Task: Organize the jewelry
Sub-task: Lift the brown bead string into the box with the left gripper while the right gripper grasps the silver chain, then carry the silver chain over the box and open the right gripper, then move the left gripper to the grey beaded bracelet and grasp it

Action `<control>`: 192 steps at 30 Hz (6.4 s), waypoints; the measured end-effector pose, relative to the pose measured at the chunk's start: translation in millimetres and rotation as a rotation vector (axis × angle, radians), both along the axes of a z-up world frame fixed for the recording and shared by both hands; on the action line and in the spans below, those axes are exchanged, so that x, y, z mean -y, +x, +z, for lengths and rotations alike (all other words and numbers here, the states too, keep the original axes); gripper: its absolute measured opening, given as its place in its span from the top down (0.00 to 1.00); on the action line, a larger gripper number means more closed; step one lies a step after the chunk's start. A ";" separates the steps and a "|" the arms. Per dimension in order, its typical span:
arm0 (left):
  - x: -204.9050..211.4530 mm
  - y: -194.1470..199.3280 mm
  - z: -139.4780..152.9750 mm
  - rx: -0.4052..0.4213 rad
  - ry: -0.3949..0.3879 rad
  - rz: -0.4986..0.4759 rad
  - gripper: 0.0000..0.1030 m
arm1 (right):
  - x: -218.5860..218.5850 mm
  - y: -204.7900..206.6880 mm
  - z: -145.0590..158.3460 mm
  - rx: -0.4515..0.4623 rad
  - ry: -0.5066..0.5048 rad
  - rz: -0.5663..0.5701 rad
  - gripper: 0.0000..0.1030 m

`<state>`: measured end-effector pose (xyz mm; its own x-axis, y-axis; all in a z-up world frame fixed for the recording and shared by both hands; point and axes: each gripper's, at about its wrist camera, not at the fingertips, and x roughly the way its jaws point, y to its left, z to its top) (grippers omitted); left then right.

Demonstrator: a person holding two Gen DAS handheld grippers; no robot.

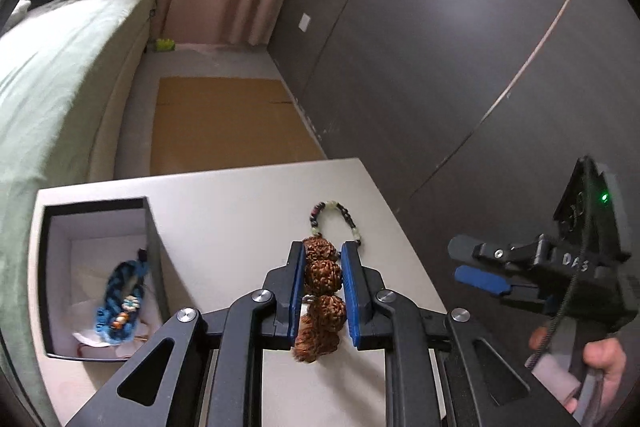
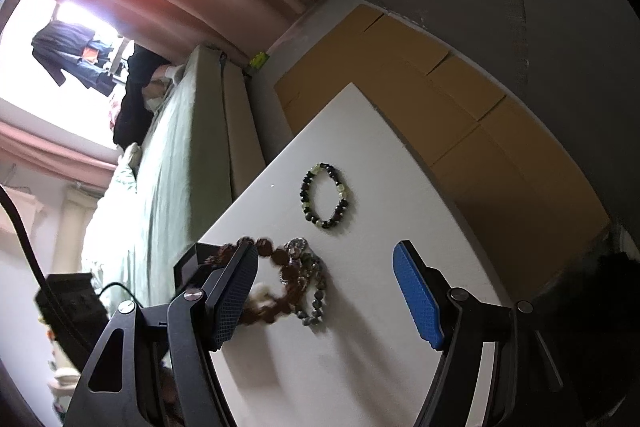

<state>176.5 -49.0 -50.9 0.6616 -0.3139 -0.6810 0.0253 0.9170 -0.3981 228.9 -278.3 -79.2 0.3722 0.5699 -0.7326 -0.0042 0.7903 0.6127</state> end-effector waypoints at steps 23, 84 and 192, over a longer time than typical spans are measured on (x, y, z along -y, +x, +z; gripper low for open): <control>-88.6 -40.1 39.4 0.091 -0.059 0.146 0.82 | -101.3 8.7 -35.0 -0.003 -0.134 0.174 0.55; -185.5 -68.4 45.6 0.067 -0.110 0.332 0.55 | -121.8 -48.8 124.8 0.449 -0.022 0.157 0.96; -13.2 -9.3 -10.8 -0.132 0.060 -0.003 0.22 | -8.4 -23.2 1.8 0.007 -0.029 -0.031 0.02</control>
<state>167.2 -35.8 -61.7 0.5646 -0.2712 -0.7795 -0.0211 0.9394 -0.3421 205.7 -270.0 -77.4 0.3943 0.5363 -0.7463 0.0169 0.8077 0.5893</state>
